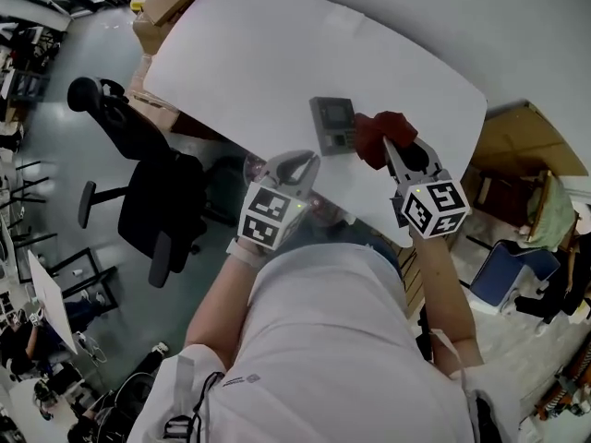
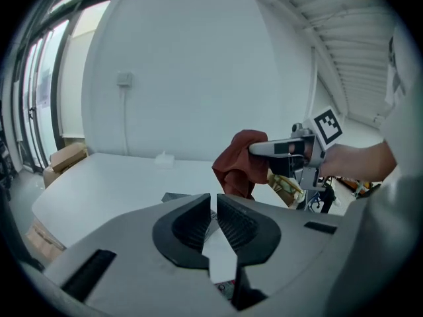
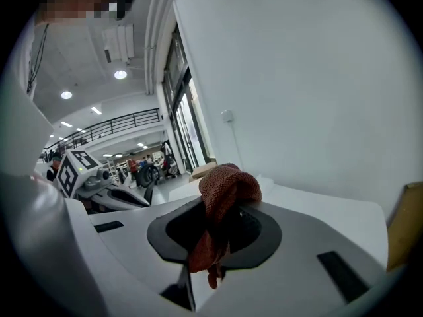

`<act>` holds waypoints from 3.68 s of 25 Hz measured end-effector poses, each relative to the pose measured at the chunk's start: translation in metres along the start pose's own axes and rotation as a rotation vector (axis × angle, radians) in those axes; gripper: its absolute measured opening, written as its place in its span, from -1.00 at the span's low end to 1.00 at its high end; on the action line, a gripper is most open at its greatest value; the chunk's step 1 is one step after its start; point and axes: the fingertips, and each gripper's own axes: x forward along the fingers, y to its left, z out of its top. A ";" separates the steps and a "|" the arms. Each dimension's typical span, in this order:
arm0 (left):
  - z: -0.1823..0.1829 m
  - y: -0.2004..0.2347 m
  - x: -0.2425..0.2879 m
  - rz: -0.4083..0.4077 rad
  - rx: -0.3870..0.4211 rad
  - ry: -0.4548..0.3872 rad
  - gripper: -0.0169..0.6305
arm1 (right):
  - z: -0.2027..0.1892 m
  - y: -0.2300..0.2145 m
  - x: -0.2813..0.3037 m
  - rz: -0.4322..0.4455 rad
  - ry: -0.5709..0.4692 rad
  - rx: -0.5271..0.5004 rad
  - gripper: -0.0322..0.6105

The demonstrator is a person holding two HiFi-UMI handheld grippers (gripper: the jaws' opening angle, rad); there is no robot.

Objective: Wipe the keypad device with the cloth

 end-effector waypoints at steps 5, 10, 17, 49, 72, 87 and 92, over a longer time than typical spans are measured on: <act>-0.024 0.010 0.023 -0.066 0.048 0.085 -0.91 | -0.019 0.003 0.024 -0.025 0.062 0.022 -0.66; -0.047 0.016 0.045 -0.128 0.035 0.129 -0.91 | -0.039 0.017 0.051 -0.009 0.145 -0.009 -0.66; -0.060 0.022 0.070 -0.176 0.028 0.163 -0.91 | -0.067 0.024 0.082 -0.022 0.233 -0.021 -0.66; -0.083 0.030 0.107 -0.186 -0.035 0.231 -0.91 | -0.152 -0.012 0.121 -0.113 0.311 -0.073 -0.66; -0.095 0.028 0.103 -0.177 -0.028 0.282 -0.91 | -0.198 -0.084 0.110 -0.257 0.412 0.153 -0.66; -0.095 0.029 0.103 -0.185 -0.032 0.276 -0.91 | -0.151 0.012 0.102 0.000 0.351 0.255 -0.66; -0.095 0.029 0.103 -0.186 -0.030 0.274 -0.91 | -0.139 0.035 0.103 0.082 0.354 0.260 -0.66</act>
